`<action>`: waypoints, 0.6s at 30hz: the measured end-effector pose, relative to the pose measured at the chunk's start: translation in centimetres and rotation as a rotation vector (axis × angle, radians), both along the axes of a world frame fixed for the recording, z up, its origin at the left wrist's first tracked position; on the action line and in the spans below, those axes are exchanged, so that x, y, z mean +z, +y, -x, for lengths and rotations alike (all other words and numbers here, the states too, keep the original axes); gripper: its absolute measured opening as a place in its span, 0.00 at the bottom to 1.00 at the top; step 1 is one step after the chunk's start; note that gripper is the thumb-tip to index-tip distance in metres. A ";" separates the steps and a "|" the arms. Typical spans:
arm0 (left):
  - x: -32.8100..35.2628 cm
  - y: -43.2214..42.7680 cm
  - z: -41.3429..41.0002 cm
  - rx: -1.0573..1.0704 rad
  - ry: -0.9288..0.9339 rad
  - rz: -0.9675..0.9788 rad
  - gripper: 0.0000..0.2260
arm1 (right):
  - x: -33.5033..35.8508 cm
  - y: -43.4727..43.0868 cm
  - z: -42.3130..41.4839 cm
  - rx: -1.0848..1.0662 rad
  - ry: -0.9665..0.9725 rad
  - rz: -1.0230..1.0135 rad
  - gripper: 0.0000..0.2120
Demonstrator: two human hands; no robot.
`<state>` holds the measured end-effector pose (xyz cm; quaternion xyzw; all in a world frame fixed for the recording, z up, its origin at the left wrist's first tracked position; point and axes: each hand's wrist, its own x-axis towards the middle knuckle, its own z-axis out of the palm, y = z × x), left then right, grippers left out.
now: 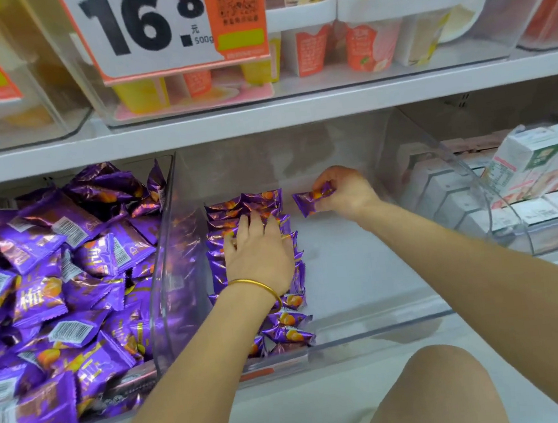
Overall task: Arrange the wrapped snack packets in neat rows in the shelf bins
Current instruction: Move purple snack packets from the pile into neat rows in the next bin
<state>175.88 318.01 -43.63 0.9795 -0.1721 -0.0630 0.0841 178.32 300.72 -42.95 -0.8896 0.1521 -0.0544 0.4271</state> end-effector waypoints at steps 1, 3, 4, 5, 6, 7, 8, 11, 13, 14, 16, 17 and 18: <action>-0.2 0.0 0.0 0.006 0.007 -0.004 0.24 | -0.9 -0.1 -0.6 0.006 -0.012 0.039 0.13; -0.3 0.2 0.1 0.005 0.028 0.007 0.23 | -2.4 -0.1 -1.4 0.036 -0.061 0.139 0.13; -0.3 0.2 0.1 0.004 0.035 0.015 0.23 | -2.8 0.0 -1.5 0.050 -0.087 0.198 0.13; -0.3 0.3 0.1 0.004 0.040 0.022 0.23 | -3.2 0.1 -1.7 0.055 -0.105 0.268 0.12; -0.2 0.3 0.1 0.003 0.042 0.026 0.23 | -3.4 0.3 -1.7 0.049 -0.112 0.366 0.12; -0.2 0.3 0.1 0.001 0.040 0.029 0.23 | -3.5 0.5 -1.7 0.033 -0.126 0.486 0.11; -0.2 0.3 0.1 0.001 0.037 0.030 0.23 | -3.3 0.8 -1.6 0.019 -0.153 0.607 0.11; -0.3 0.3 0.0 0.005 0.042 0.027 0.24 | -3.2 1.7 -1.9 0.034 -0.180 0.787 0.11; -0.3 0.3 -0.1 0.005 0.047 0.024 0.24 | -3.7 2.0 -2.5 0.018 -0.176 0.817 0.14; -0.3 0.3 -0.1 0.005 0.051 0.026 0.24 | -3.8 2.1 -2.5 0.017 -0.178 0.831 0.15; -0.3 0.3 -0.1 0.007 0.056 0.037 0.24 | -3.5 2.2 -2.4 0.040 -0.134 0.793 0.15; -0.2 0.3 -0.1 0.007 0.056 0.042 0.24 | -3.5 2.1 -2.4 0.029 -0.126 0.769 0.15; -0.2 0.3 -0.1 0.007 0.054 0.045 0.24 | -3.5 1.8 -2.4 0.026 -0.110 0.763 0.16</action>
